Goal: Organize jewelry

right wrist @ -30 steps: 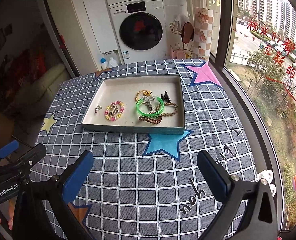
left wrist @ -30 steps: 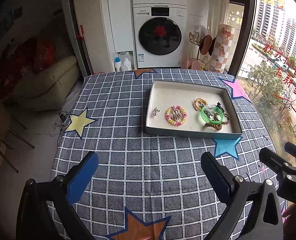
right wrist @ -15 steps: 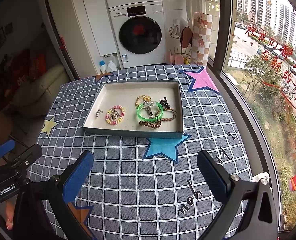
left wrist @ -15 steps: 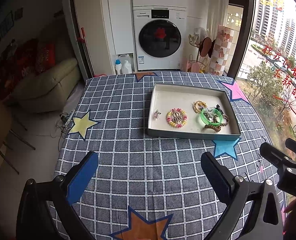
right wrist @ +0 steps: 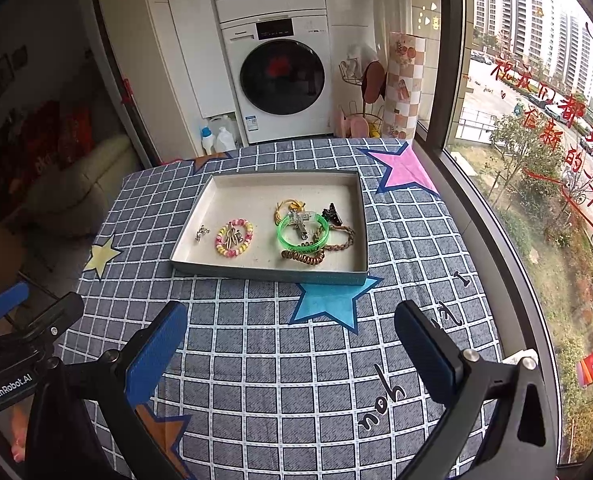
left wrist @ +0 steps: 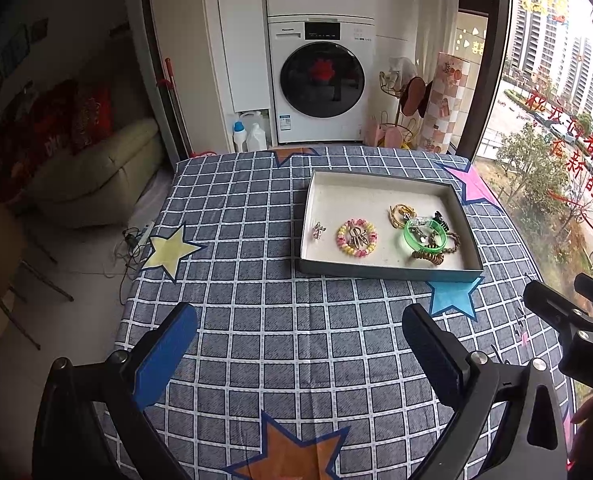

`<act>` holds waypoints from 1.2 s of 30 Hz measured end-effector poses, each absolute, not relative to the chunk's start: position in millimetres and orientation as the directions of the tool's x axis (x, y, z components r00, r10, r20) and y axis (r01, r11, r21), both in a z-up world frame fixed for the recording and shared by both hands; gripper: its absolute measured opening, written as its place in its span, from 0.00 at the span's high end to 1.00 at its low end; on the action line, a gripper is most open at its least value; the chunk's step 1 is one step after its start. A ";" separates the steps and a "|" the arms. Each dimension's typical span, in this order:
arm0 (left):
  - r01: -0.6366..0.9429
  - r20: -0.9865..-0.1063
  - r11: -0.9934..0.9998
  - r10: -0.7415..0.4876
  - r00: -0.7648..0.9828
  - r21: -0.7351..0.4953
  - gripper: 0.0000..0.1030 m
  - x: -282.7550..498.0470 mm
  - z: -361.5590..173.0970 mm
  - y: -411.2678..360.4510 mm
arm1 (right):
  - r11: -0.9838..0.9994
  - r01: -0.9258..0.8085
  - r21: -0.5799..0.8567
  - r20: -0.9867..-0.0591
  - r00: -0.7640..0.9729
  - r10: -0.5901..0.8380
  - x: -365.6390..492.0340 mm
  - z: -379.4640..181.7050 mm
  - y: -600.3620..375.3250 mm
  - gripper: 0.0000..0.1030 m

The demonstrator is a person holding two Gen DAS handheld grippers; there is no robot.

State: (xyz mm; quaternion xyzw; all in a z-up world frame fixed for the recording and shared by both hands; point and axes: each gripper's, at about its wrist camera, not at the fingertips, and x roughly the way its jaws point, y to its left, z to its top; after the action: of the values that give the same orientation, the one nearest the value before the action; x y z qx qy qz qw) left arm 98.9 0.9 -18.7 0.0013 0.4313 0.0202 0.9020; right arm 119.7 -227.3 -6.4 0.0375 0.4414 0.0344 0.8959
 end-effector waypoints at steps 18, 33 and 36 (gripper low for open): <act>-0.033 -0.780 0.999 0.044 0.624 0.030 0.00 96.5 -19.9 -4.2 | 0.994 -0.018 0.104 -0.785 0.612 0.093 117.9 -3.6 -232.2 0.00; -0.038 -0.779 0.999 0.054 0.625 0.039 0.00 95.7 -19.5 -6.2 | 0.994 -0.017 0.104 -0.785 0.613 0.092 118.1 -3.6 -232.2 0.00; -0.035 -0.778 0.999 0.050 0.626 0.036 0.00 95.4 -19.4 -6.6 | 0.994 -0.017 0.105 -0.785 0.612 0.093 117.8 -3.7 -232.2 0.00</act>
State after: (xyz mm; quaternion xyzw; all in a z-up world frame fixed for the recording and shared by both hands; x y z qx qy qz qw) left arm 95.4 -6.6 -19.4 0.0085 0.4316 0.0235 0.9017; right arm 117.8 -232.2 -3.6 0.0435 0.4393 0.0306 0.8968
